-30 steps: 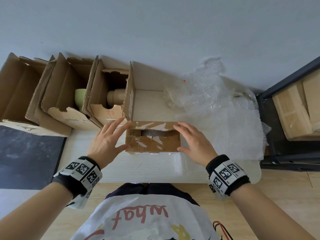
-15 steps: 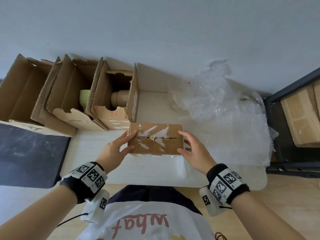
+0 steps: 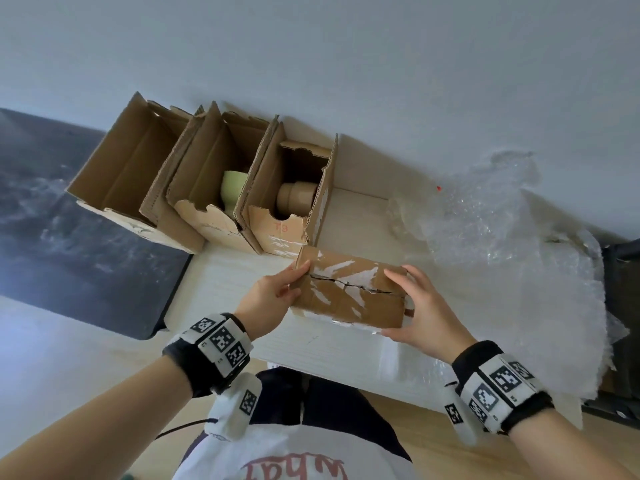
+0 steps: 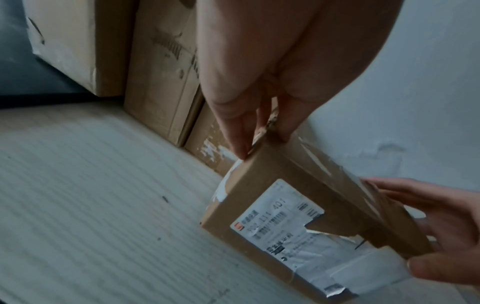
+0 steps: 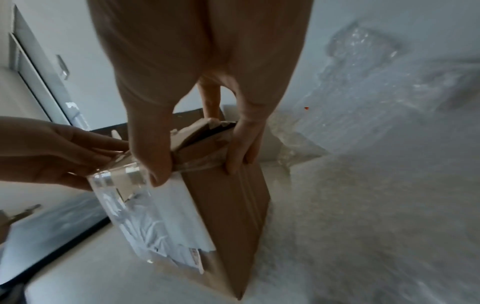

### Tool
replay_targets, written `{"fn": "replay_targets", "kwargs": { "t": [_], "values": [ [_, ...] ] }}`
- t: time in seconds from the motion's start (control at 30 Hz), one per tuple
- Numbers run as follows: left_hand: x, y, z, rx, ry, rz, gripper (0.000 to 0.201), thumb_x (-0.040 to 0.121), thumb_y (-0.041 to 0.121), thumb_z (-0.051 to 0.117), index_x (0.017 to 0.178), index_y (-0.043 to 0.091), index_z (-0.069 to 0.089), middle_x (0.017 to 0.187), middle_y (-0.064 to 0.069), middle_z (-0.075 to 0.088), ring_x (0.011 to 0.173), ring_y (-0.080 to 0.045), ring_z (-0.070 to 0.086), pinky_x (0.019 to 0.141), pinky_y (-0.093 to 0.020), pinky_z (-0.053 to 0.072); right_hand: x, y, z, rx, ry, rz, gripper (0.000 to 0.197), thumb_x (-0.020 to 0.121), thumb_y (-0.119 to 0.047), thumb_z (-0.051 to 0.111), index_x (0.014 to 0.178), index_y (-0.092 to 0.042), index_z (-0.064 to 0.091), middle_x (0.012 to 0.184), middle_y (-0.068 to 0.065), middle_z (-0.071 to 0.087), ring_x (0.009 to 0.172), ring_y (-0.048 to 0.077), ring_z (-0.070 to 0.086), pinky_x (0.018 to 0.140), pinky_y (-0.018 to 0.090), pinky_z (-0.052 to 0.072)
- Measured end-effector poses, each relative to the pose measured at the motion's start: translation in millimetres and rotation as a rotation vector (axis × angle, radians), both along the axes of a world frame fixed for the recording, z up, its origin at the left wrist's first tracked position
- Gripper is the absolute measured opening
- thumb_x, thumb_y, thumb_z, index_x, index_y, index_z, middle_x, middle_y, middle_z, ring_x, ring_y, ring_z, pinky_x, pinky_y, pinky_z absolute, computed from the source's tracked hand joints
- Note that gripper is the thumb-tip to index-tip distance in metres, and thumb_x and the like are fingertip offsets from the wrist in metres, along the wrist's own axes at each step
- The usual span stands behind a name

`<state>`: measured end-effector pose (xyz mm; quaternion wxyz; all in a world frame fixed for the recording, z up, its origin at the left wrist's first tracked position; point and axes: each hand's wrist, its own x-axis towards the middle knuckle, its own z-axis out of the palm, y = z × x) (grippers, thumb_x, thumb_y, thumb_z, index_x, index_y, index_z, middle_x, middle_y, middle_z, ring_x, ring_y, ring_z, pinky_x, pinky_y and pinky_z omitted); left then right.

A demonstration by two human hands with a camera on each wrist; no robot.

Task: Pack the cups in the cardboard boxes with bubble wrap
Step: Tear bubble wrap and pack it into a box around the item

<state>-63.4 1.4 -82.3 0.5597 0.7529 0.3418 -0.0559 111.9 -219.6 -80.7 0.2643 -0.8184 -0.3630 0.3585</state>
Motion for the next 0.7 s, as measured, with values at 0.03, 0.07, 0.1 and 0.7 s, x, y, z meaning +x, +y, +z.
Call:
{"fn": "replay_targets", "kwargs": {
  "t": [0.03,0.07,0.1,0.7],
  "values": [
    [-6.0,3.1,5.4,0.029,-0.010,-0.006,0.049,0.095,0.002,0.048,0.134,0.030,0.049,0.146,0.003,0.041,0.127,-0.015,0.046,0.093,-0.003,0.035,-5.9,2.2,5.1,0.009,-0.007,0.008,0.095,0.066,-0.021,0.086,0.144,-0.031,0.033,0.152,-0.010,0.014,0.129,0.007,0.033,0.100,0.016,0.040],
    [-14.4,7.7,11.0,0.064,-0.017,-0.005,0.048,0.095,0.003,0.049,0.133,0.032,0.049,0.145,0.006,0.043,0.124,-0.014,0.048,0.099,-0.011,0.037,-13.1,5.7,10.2,0.027,-0.008,0.017,0.094,0.064,-0.023,0.087,0.142,-0.034,0.035,0.150,-0.011,0.016,0.129,0.009,0.035,0.101,0.023,0.043],
    [-24.4,13.1,16.2,0.091,-0.030,0.006,0.047,0.095,0.005,0.050,0.132,0.034,0.050,0.143,0.007,0.045,0.122,-0.014,0.050,0.103,-0.019,0.039,-21.0,10.2,15.3,0.053,-0.006,0.029,0.092,0.063,-0.025,0.088,0.138,-0.039,0.036,0.148,-0.013,0.017,0.128,0.009,0.035,0.101,0.024,0.044],
    [-251.8,207.3,1.5,0.266,-0.030,0.297,0.090,0.064,-0.005,0.082,0.133,0.037,0.043,0.147,0.006,0.037,0.130,-0.017,0.046,0.097,-0.037,0.049,-191.7,272.7,-0.9,0.117,0.012,0.353,0.084,0.065,-0.031,0.085,0.135,-0.030,0.039,0.151,-0.001,0.016,0.127,0.018,0.042,0.101,0.023,0.037]
  ]
}}
